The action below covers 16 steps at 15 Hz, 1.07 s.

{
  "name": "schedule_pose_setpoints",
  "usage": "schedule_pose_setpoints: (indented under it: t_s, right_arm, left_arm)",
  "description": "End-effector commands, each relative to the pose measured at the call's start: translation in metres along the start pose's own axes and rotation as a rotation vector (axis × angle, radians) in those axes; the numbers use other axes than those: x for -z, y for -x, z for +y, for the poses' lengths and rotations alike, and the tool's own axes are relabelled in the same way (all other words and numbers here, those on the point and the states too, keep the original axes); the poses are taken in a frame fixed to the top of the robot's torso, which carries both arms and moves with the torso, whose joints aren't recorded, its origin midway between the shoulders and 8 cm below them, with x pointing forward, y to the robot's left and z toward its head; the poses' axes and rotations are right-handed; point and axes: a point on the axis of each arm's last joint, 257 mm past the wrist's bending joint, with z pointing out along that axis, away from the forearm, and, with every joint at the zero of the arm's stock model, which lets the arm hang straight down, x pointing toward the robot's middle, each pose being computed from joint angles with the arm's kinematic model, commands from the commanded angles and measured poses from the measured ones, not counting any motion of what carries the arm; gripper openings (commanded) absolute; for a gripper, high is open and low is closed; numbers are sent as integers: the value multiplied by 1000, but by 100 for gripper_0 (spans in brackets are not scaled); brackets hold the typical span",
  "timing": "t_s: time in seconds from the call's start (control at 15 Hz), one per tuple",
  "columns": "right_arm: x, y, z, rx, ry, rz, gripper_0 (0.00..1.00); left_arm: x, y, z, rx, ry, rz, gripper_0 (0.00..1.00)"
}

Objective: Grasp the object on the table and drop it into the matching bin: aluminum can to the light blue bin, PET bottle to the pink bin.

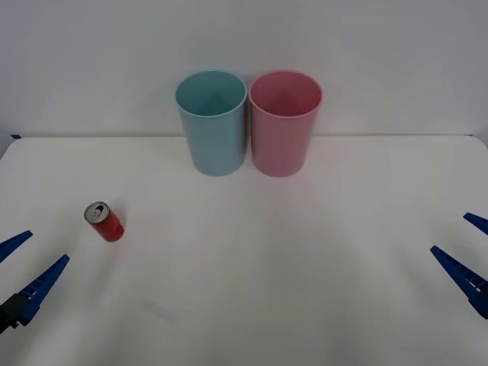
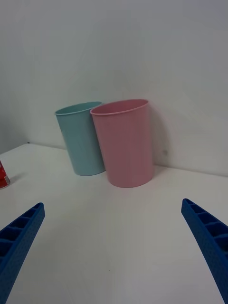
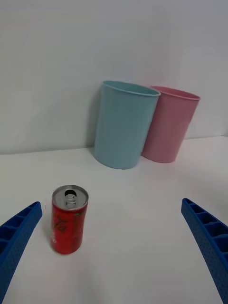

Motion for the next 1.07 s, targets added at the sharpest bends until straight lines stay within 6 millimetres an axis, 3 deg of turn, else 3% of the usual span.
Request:
schedule_pose_setpoints:
  t_s: [0.07, 0.27, 0.47, 1.07]
  right_arm:
    - [0, 0, 0, 0, 0, 0, 100]
    - [0, 0, 0, 0, 0, 0, 100]
    - [0, 0, 0, 0, 0, 0, 100]
    - [0, 0, 0, 0, 0, 0, 100]
  left_arm:
    - [14, -11, 12, -3, 66, 27, 100]
    - [28, -22, 21, -6, 119, 53, 100]
    - [30, -36, 29, -48, 173, 83, 100]
    - [-19, -78, 49, -31, 244, 103, 100]
